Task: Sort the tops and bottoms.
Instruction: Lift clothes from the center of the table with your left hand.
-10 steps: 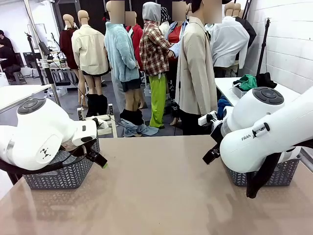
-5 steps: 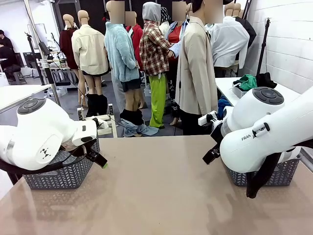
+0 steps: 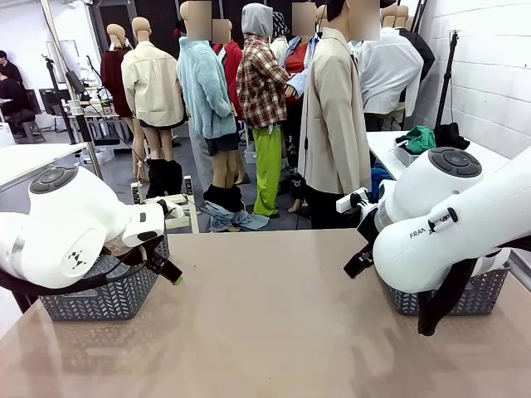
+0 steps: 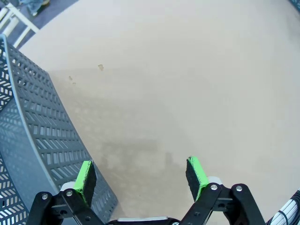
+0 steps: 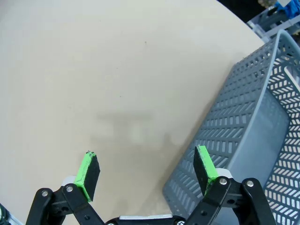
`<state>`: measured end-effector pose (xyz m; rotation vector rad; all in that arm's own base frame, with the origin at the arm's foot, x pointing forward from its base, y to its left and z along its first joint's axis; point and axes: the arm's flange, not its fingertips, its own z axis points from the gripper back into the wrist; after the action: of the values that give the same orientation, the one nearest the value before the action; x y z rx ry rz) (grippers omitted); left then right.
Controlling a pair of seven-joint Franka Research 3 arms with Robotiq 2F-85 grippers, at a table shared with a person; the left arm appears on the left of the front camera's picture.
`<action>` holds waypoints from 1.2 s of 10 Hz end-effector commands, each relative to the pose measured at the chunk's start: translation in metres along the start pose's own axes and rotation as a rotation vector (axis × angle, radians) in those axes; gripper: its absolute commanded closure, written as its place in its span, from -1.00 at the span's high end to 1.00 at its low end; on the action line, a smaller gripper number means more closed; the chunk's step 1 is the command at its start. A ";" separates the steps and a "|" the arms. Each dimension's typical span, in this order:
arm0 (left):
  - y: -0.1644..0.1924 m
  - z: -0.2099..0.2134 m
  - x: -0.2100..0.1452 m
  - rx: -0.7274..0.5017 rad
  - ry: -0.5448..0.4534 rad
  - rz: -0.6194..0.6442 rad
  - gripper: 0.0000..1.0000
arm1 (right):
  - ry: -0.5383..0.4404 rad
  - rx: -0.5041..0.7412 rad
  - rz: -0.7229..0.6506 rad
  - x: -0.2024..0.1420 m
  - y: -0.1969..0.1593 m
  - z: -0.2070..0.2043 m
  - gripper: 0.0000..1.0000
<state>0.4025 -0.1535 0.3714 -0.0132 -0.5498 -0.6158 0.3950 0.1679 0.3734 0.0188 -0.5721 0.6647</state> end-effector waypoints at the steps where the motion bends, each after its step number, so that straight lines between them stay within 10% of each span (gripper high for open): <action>1: 0.002 0.015 0.007 0.029 -0.058 -0.019 1.00 | -0.048 -0.030 0.021 0.010 0.002 0.013 1.00; 6: 0.059 0.119 0.009 0.199 -0.238 -0.011 1.00 | -0.294 -0.252 0.025 0.033 -0.010 0.115 1.00; 12: 0.216 0.154 -0.108 0.235 -0.147 0.353 1.00 | -0.427 -0.457 -0.462 -0.113 -0.147 0.185 1.00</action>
<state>0.3791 0.1031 0.4997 0.0723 -0.7573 -0.2237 0.3754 -0.0326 0.5657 -0.1607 -1.0558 0.1325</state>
